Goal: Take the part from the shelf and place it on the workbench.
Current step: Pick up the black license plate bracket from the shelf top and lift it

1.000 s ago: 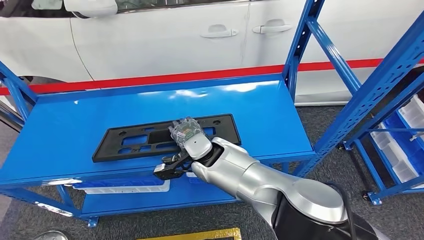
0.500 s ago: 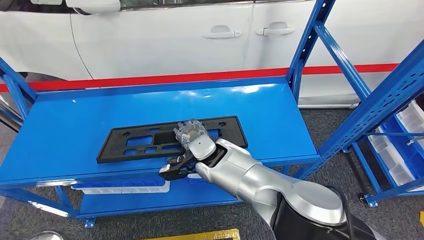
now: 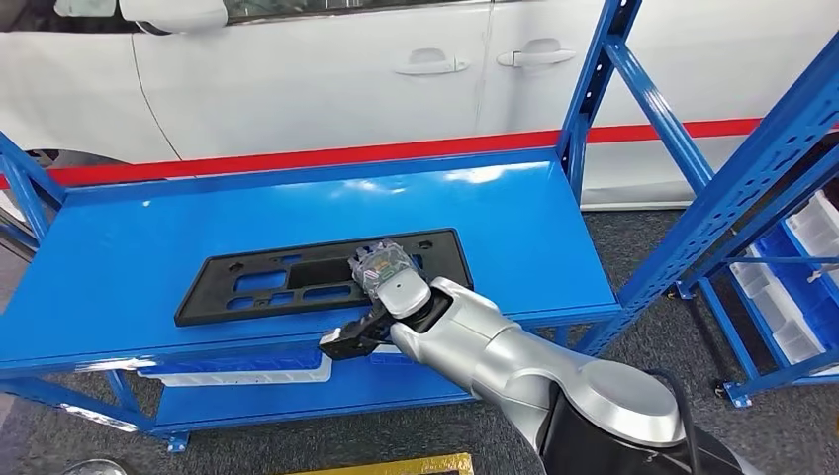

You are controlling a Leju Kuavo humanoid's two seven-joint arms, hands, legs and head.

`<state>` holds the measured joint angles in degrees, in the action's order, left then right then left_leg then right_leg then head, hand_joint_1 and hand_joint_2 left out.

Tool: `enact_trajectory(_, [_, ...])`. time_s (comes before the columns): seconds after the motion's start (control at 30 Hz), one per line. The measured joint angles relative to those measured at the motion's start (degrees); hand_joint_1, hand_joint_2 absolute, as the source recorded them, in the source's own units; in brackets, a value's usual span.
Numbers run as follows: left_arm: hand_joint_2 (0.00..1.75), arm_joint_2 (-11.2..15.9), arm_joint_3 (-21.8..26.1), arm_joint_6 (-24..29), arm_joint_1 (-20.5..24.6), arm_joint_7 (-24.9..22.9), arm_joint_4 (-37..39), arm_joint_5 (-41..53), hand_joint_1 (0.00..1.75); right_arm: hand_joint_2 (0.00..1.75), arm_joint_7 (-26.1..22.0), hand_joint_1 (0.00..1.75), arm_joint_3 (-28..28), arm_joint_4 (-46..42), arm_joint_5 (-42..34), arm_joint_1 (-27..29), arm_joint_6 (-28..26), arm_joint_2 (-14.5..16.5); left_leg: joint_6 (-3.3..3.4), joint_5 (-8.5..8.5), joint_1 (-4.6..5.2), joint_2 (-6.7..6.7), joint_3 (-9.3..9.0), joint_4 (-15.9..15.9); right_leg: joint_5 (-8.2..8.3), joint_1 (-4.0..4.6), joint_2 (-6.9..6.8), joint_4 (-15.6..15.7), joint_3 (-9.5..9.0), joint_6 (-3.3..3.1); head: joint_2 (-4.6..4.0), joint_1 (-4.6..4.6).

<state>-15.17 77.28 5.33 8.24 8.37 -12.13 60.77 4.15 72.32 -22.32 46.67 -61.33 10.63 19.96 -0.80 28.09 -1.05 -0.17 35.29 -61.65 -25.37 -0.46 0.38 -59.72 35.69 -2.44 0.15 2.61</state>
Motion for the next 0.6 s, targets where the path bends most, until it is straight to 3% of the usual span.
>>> enact_trajectory(0.03, [0.0,0.0,0.01,0.0,-0.01,0.0,0.0,0.01,0.0,1.75,-0.09,1.61,-0.04,0.05,0.04,0.01,0.02,0.03,-0.24,1.66,-0.1,0.01,1.34,-2.99,0.01,-0.01,-0.08,0.08,-0.08,-0.26,0.0,0.01])
enact_trajectory(0.1, [0.0,0.0,0.01,0.0,-0.05,0.0,0.0,0.02,0.0,1.75,-0.37,1.75,-0.07,0.21,0.2,0.18,0.01,0.05,-0.84,4.65,-0.3,0.01,4.61,-9.94,-0.05,0.06,-0.2,0.07,-0.08,-0.64,0.0,0.01])
enact_trajectory(0.13, [0.0,0.0,0.01,-0.01,-0.09,0.0,0.0,0.04,0.0,1.75,-0.57,1.75,-0.07,0.29,0.31,0.29,-0.05,0.06,-1.17,4.95,-0.44,0.01,5.47,-11.76,-0.09,0.09,-0.23,0.0,-0.08,-0.72,0.0,0.01])
enact_trajectory(0.17, [0.0,0.0,0.01,-0.01,-0.12,0.0,0.0,0.07,0.0,1.75,-0.77,1.75,-0.07,0.34,0.46,0.34,-0.16,0.07,-1.49,4.17,-0.61,0.02,5.32,-11.5,-0.15,0.06,-0.22,-0.11,-0.08,-0.76,0.0,0.01])
enact_trajectory(0.2, [0.0,0.01,0.01,-0.02,-0.14,0.0,0.0,0.1,0.0,1.75,-0.93,1.75,-0.07,0.38,0.61,0.32,-0.3,0.08,-1.79,2.5,-0.83,0.05,4.11,-9.12,-0.23,-0.01,-0.2,-0.27,-0.09,-0.77,0.0,0.01])
enact_trajectory(0.27, [0.0,-0.01,0.02,-0.04,-0.11,0.0,0.02,0.13,0.0,1.75,-1.07,1.75,-0.09,0.38,0.86,0.1,-0.7,0.1,-2.42,-0.72,-1.17,0.05,0.23,-1.56,-0.57,-0.02,-0.14,-0.8,-0.03,-0.51,0.0,0.03])
enact_trajectory(0.33, [0.0,-0.04,0.03,-0.12,-0.05,0.01,0.05,0.05,0.0,1.75,-1.0,1.74,-0.13,0.42,0.97,-0.07,-1.06,0.1,-2.09,-1.7,-1.15,-0.1,-1.94,2.69,-0.85,0.26,-0.05,-1.2,0.1,-0.12,0.0,-0.03])
enact_trajectory(0.4, [0.0,-0.04,0.03,-0.19,-0.08,0.03,0.07,-0.01,0.0,1.75,-0.94,1.73,-0.17,0.45,1.02,-0.2,-1.2,0.1,-1.39,-1.62,-0.93,-0.21,-2.11,3.07,-0.82,0.48,0.02,-1.19,0.1,0.09,0.0,-0.09])
enact_trajectory(0.6, [0.0,0.0,0.04,-0.33,-0.11,0.04,0.07,-0.02,0.0,1.75,-0.99,1.75,-0.34,0.63,1.09,-0.17,-1.43,0.08,-1.06,-1.58,-0.52,-0.22,-2.13,3.04,-0.56,0.22,0.04,-0.77,-0.1,0.52,0.0,-0.05])
